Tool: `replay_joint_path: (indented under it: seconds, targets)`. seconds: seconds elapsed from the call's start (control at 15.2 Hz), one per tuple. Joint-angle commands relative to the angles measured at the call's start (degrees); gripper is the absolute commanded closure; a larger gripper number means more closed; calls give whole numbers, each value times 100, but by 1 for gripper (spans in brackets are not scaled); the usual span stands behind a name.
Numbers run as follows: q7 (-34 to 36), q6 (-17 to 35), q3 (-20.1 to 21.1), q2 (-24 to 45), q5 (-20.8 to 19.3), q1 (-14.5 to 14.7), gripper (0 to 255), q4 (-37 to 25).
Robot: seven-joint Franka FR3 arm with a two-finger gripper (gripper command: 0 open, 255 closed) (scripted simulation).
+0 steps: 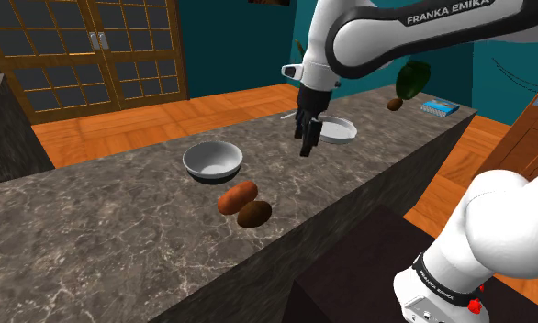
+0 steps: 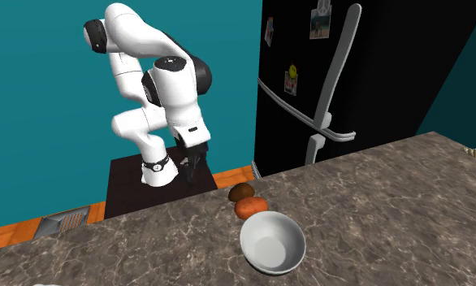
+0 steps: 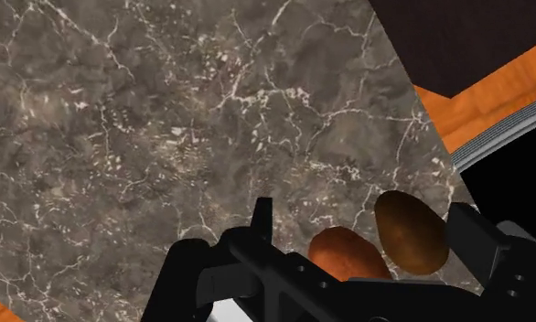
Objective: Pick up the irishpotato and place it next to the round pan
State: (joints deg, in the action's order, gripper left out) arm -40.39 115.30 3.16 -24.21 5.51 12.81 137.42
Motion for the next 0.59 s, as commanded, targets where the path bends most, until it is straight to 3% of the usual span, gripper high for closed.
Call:
replay_joint_path:
  seconds: [0.0, 0.53]
  targets:
    - [-466, 405, 4, 414, 4, 143, 0, -91]
    - [-2118, 1707, 197, 1703, 92, 686, 0, -354]
